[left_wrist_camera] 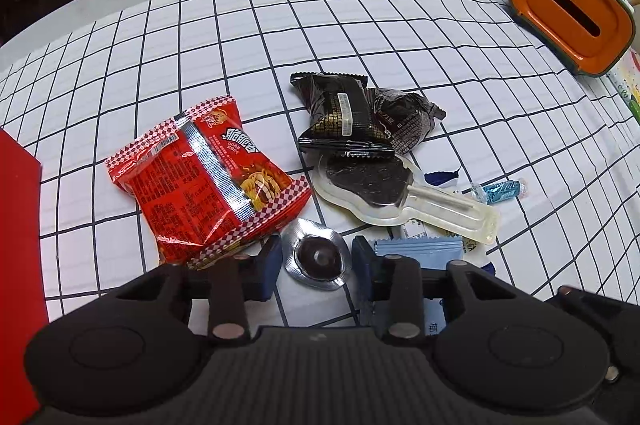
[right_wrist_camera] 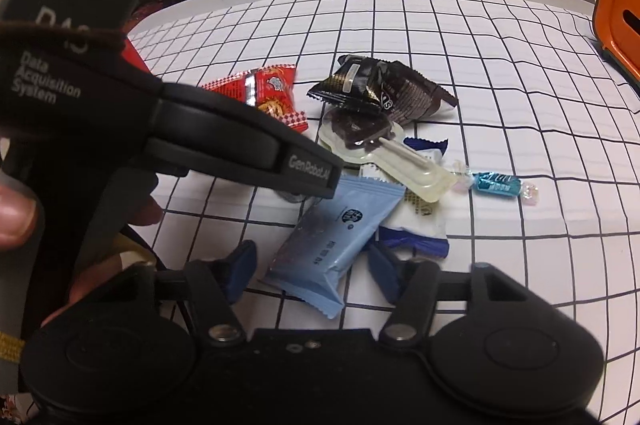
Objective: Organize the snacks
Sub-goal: 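Grasp the round silver candy with the left tool while the right tool grasps the light blue pack, then carry the silver candy and light blue pack into the red box and open both tools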
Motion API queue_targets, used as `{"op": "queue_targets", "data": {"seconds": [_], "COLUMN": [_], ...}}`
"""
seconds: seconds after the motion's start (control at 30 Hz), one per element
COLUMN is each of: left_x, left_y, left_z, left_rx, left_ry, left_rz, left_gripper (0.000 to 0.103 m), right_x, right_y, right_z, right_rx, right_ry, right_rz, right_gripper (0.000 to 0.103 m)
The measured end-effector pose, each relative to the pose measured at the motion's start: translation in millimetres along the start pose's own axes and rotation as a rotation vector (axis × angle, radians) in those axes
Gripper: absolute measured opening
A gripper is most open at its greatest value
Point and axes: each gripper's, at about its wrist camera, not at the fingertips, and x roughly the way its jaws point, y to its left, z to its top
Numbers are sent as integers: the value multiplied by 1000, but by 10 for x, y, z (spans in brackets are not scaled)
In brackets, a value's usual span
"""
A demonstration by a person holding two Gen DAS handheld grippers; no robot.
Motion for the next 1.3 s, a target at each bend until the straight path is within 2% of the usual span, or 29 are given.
{"op": "queue_targets", "data": {"seconds": [0.13, 0.2, 0.27, 0.43, 0.93, 1.3], "left_x": [-16, -26, -45, -92, -411, -937], "left_y": [16, 49, 74, 141, 405, 544], "left_z": [-14, -15, -24, -62, -357, -522], "left_rx": [3, -9, -19, -50, -151, -138], "left_ry": [-5, -4, -4, 1, 6, -51], "left_rz": [-12, -24, -28, -41, -75, -74], "left_gripper": [36, 35, 35, 34, 34, 34], "right_x": [0, -18, -42, -105, -319, -705], "right_y": [5, -7, -14, -40, -96, 73], "right_z": [-7, -12, -24, -62, -154, -143], "right_rx": [-5, -2, -7, 1, 70, 65], "right_ry": [-2, -10, -19, -44, -75, -140], "right_rz": [-11, -8, -2, 18, 37, 47], "right_gripper": [38, 34, 25, 20, 17, 17]}}
